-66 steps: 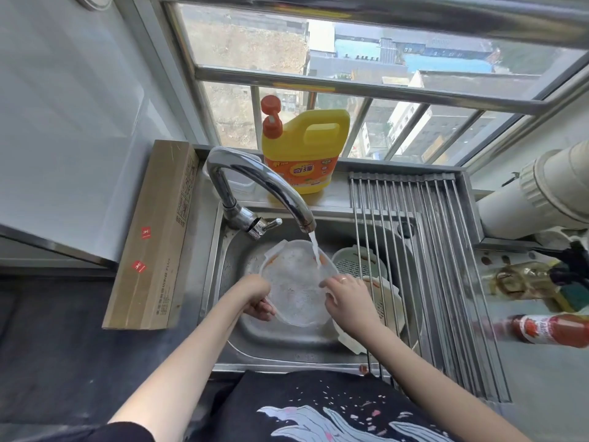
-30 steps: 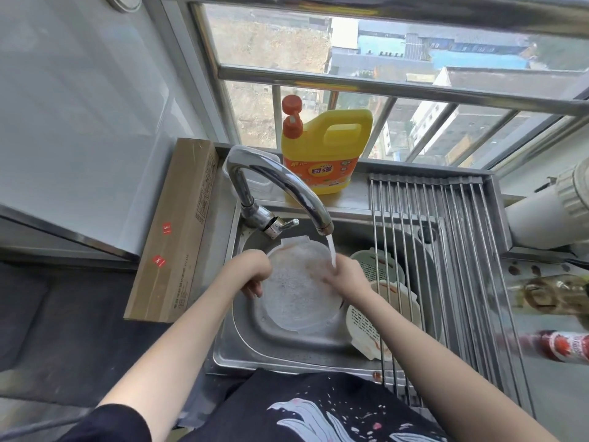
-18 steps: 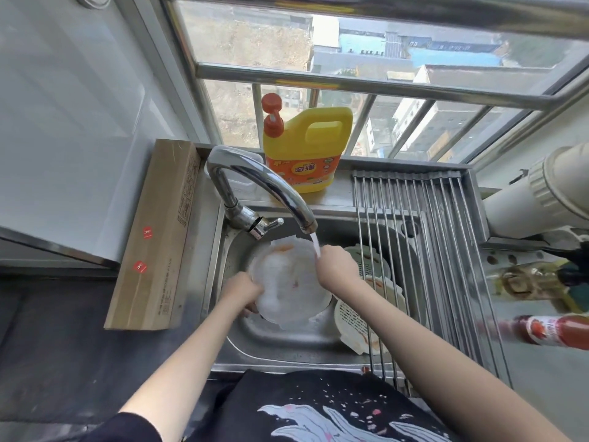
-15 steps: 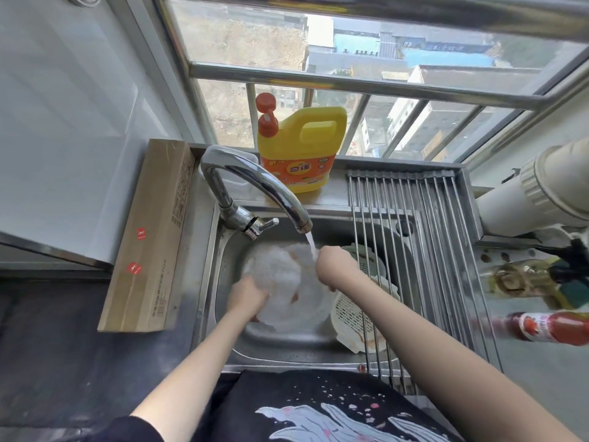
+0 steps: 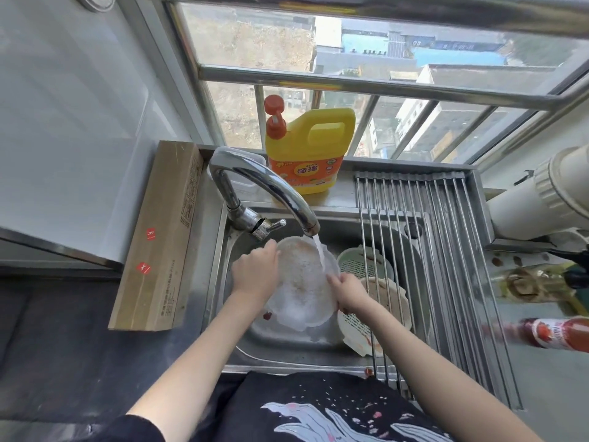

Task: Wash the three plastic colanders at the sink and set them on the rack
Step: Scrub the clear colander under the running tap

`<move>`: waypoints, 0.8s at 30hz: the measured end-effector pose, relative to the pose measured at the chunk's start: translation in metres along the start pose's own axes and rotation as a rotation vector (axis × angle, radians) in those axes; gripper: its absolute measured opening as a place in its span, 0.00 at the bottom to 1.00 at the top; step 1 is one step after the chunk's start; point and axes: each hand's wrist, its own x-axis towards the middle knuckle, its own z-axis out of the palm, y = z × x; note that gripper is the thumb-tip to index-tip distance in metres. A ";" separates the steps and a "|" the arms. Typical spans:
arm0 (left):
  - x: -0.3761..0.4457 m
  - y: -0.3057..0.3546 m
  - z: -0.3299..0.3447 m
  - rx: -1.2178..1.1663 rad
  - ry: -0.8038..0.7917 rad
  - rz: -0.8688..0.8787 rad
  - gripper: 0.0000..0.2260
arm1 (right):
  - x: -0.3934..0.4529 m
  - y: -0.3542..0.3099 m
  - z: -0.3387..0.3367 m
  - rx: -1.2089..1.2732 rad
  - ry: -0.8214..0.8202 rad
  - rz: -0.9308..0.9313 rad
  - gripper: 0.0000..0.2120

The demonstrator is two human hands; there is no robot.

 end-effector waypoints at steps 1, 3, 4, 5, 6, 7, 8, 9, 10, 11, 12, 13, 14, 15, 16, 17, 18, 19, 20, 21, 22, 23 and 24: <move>0.000 -0.002 0.000 0.028 0.011 0.004 0.11 | -0.001 0.000 0.004 0.057 0.075 -0.052 0.16; 0.001 -0.007 0.005 -0.030 -0.011 -0.062 0.11 | -0.008 -0.005 0.006 0.067 0.269 -0.153 0.17; 0.001 -0.009 0.012 -0.112 -0.039 -0.123 0.11 | -0.012 -0.008 0.005 0.041 0.358 -0.192 0.17; 0.002 -0.010 0.021 -0.225 -0.092 -0.203 0.10 | -0.015 -0.011 0.005 -0.009 0.432 -0.234 0.17; 0.003 -0.010 0.029 -0.391 -0.150 -0.295 0.09 | -0.019 -0.014 0.003 -0.081 0.482 -0.271 0.17; 0.006 -0.009 0.037 -0.600 -0.225 -0.409 0.09 | -0.024 -0.018 0.001 -0.156 0.516 -0.307 0.15; 0.008 -0.007 0.044 -0.794 -0.296 -0.525 0.11 | -0.026 -0.020 -0.001 -0.210 0.535 -0.325 0.15; 0.009 -0.006 0.050 -0.925 -0.371 -0.625 0.13 | -0.027 -0.023 -0.004 -0.227 0.552 -0.337 0.14; 0.009 -0.005 0.057 -0.969 -0.442 -0.658 0.14 | -0.026 -0.025 -0.008 -0.214 0.557 -0.345 0.14; 0.010 -0.004 0.061 -0.933 -0.500 -0.634 0.14 | -0.024 -0.026 -0.012 -0.193 0.549 -0.357 0.13; 0.010 -0.003 0.065 -0.891 -0.549 -0.600 0.12 | -0.022 -0.027 -0.017 -0.186 0.542 -0.365 0.12; 0.009 -0.003 0.069 -0.885 -0.585 -0.578 0.10 | -0.020 -0.026 -0.020 -0.195 0.549 -0.361 0.10; 0.009 -0.004 0.073 -0.918 -0.621 -0.583 0.09 | -0.019 -0.025 -0.024 -0.257 0.587 -0.384 0.10; 0.008 -0.006 0.076 -0.949 -0.648 -0.602 0.09 | -0.016 -0.021 -0.027 -0.415 0.636 -0.473 0.13; 0.007 -0.009 0.079 -0.935 -0.657 -0.611 0.09 | -0.013 -0.018 -0.027 -0.603 0.648 -0.574 0.17; 0.007 -0.012 0.081 -0.893 -0.661 -0.616 0.10 | -0.009 -0.014 -0.024 -0.805 0.612 -0.691 0.19; 0.006 -0.014 0.080 -0.849 -0.667 -0.607 0.10 | -0.006 -0.013 -0.018 -0.930 0.471 -0.763 0.20; 0.005 -0.016 0.078 -0.805 -0.669 -0.588 0.10 | -0.002 -0.011 -0.012 -1.011 0.326 -0.790 0.19; 0.003 -0.017 0.073 -0.768 -0.671 -0.569 0.09 | 0.001 -0.011 -0.005 -1.034 0.208 -0.727 0.20; 0.002 -0.017 0.068 -0.740 -0.666 -0.548 0.08 | 0.008 -0.012 0.001 -1.045 0.125 -0.607 0.22; 0.001 -0.016 0.063 -0.730 -0.652 -0.529 0.08 | 0.016 -0.012 0.008 -1.052 0.065 -0.473 0.25; 0.001 -0.014 0.058 -0.727 -0.630 -0.509 0.08 | 0.020 -0.015 0.015 -1.056 0.022 -0.380 0.29; 0.001 -0.011 0.054 -0.727 -0.613 -0.489 0.08 | 0.021 -0.019 0.026 -1.067 -0.057 -0.293 0.32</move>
